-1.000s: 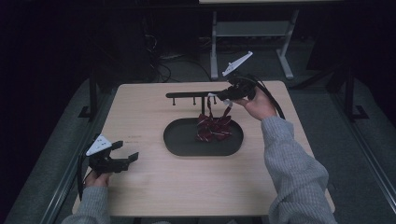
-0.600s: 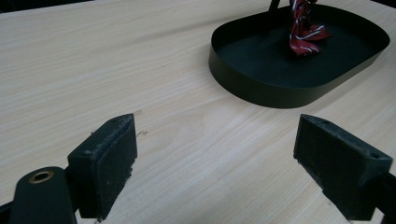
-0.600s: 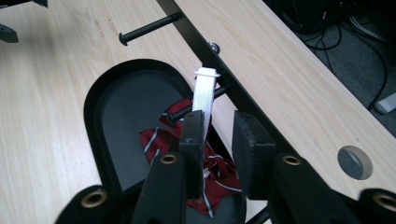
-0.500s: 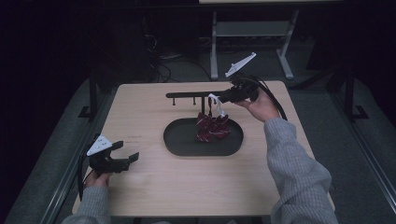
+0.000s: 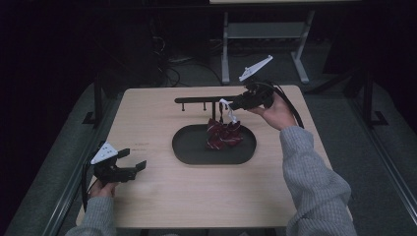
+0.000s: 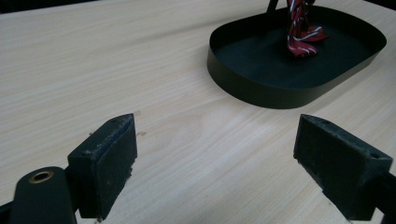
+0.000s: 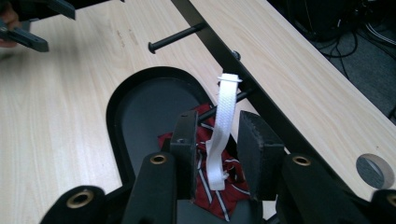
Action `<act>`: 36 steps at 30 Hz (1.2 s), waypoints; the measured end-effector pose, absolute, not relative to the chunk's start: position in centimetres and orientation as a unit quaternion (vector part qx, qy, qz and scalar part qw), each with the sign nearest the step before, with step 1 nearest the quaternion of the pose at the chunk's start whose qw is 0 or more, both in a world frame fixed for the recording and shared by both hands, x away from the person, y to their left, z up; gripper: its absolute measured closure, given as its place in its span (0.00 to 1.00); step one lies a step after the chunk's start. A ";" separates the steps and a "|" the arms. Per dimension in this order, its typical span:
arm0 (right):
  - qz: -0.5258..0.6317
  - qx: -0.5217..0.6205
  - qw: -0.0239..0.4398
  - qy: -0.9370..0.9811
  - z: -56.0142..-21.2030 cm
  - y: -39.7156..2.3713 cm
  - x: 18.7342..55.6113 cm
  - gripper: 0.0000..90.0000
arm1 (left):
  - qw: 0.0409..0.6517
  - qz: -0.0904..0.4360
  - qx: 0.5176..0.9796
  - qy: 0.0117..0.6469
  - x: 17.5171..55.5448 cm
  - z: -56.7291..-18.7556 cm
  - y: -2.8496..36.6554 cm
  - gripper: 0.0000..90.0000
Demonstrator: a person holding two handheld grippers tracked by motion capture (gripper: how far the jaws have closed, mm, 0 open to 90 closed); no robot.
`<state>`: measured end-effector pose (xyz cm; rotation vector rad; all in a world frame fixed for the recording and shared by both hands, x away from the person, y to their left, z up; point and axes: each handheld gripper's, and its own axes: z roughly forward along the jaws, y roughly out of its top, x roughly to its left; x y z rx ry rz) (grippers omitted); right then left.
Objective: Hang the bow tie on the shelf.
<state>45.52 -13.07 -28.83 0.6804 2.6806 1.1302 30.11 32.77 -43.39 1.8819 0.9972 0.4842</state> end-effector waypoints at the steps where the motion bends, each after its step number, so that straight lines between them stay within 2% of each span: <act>1: 0.380 0.224 0.077 0.894 -28.9 -13.1 45.5 0.74 | 0.460 0.198 0.765 0.406 30.1 -43.4 32.7 0.14; 36: 0.411 0.216 0.023 0.885 -30.3 -15.2 42.9 0.61 | 0.457 0.200 0.767 0.404 30.1 -43.4 32.7 0.14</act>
